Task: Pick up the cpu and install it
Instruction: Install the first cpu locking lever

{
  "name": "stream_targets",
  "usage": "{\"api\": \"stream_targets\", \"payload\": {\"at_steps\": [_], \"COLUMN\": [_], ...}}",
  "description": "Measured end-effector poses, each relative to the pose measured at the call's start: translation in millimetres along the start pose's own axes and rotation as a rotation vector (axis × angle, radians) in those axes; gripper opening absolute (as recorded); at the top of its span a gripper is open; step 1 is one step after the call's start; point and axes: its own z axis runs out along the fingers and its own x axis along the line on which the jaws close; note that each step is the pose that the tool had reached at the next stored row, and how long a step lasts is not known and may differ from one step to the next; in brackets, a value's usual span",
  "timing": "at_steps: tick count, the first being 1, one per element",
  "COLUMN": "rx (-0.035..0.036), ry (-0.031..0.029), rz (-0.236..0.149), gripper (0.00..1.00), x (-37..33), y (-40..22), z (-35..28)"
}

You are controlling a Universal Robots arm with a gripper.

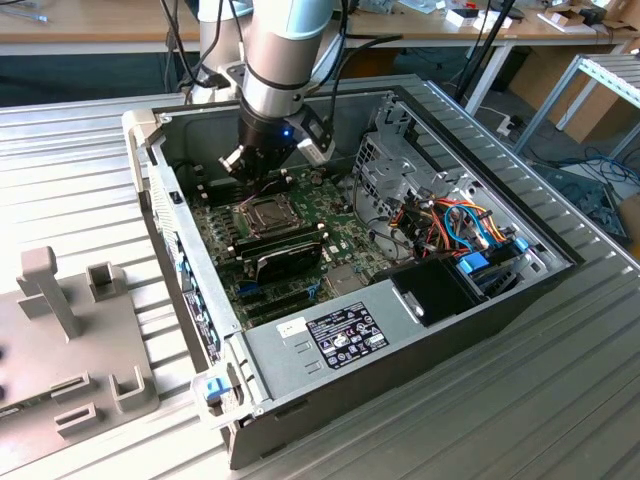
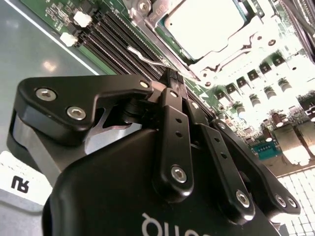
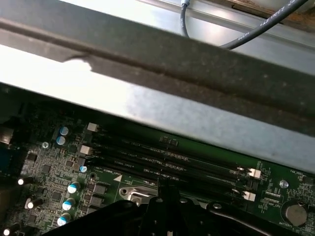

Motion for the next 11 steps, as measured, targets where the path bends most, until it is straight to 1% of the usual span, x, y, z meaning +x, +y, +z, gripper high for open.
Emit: {"api": "stream_targets", "payload": {"at_steps": [5, 7, 11], "rx": [-0.0001, 0.0, 0.0], "ry": [0.0, 0.0, -0.0001], "rz": [0.0, 0.0, 0.0], "gripper": [0.11, 0.11, 0.11], "x": [-4.7, -7.8, -8.5], "y": [-1.9, -3.3, -3.6], "z": [1.8, 2.6, 2.8]}}
